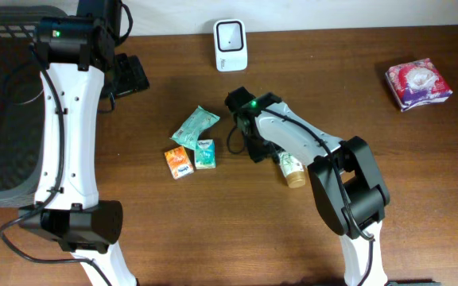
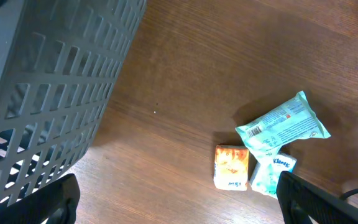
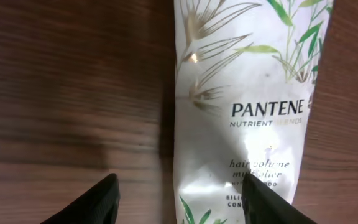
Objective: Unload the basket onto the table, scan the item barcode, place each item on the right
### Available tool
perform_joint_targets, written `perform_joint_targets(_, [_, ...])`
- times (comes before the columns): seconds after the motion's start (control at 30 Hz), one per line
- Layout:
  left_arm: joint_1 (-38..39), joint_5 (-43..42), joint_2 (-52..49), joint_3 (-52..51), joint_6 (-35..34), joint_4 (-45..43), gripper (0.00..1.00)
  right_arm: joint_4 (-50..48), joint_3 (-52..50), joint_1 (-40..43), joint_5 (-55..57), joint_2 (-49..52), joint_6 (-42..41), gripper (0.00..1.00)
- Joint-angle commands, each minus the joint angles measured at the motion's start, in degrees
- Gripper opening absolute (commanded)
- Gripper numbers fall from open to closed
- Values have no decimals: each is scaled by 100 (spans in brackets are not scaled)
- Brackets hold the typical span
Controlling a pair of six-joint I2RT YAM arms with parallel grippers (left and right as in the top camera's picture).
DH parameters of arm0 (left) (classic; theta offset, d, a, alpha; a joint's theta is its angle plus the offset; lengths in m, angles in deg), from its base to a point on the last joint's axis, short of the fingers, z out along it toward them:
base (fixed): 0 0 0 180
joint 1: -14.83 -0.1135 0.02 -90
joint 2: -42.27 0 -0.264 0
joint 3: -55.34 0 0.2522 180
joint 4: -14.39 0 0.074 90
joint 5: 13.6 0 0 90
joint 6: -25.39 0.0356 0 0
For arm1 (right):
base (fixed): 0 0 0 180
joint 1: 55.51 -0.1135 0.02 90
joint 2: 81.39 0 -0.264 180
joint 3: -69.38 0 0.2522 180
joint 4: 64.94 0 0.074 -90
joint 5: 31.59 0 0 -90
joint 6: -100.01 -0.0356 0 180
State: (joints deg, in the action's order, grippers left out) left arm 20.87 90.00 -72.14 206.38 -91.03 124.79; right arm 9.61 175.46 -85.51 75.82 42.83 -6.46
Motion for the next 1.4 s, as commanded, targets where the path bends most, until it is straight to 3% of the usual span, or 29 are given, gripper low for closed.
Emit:
perform_joint_targets(0.0, [28, 61, 155, 63, -7, 9, 99, -42, -177, 26, 286, -9, -26, 57])
perform_joint_targets(0.1, [28, 61, 155, 63, -9, 7, 99, 7, -140, 87, 597, -11, -26, 57])
perform_joint_targets(0.23, [28, 61, 155, 63, -7, 9, 99, 369, 249, 83, 697, -11, -22, 67])
perform_joint_targets(0.43, [28, 61, 155, 63, -7, 7, 99, 192, -138, 289, 723, -9, 17, 67])
perform_joint_targets(0.47, [28, 59, 155, 63, -7, 7, 99, 142, -232, 315, 721, -9, 17, 62])
perform_joint_targets(0.53, [28, 61, 155, 61, -7, 7, 99, 42, -365, 313, 702, -9, 15, 43])
perform_joint_targets(0.63, [28, 61, 155, 63, -7, 9, 99, -192, -365, 313, 656, -9, 17, 32])
perform_joint_targets(0.73, [28, 61, 155, 63, -7, 7, 99, -216, -365, 313, 262, -9, 17, 30])
perform_joint_targets(0.8, [28, 61, 155, 63, -7, 7, 99, -173, -334, 313, 50, -11, 15, 10])
perform_joint_targets(0.9, [28, 61, 155, 63, -7, 7, 99, 382, 487, 487, -1637, -11, 221, 4])
perform_joint_targets(1.0, [28, 59, 155, 63, -7, 9, 99, 549, 828, 1088, -4594, -9, 1130, 4])
perform_joint_targets(1.07, [28, 61, 155, 63, -7, 7, 99, 323, 413, 1421, -5628, -7, 1364, 4])
perform_joint_targets(1.2, [28, 61, 155, 63, -7, 7, 99, -304, -754, 2100, -5764, -7, 1346, 6])
perform_joint_targets(1.27, [28, 61, 155, 63, -7, 7, 99, -304, -962, 2409, -5217, -7, 1344, 33])
perform_joint_targets(1.3, [28, 61, 155, 63, -7, 7, 99, -184, -911, 2549, -5090, -22, 1346, 40])
perform_joint_targets(1.33, [28, 61, 155, 63, -7, 7, 99, 87, -708, 2771, -5001, -44, 1344, 55])
perform_joint_targets(1.37, [28, 61, 155, 63, -7, 7, 99, 367, -459, 2889, -4843, -50, 1344, 60])
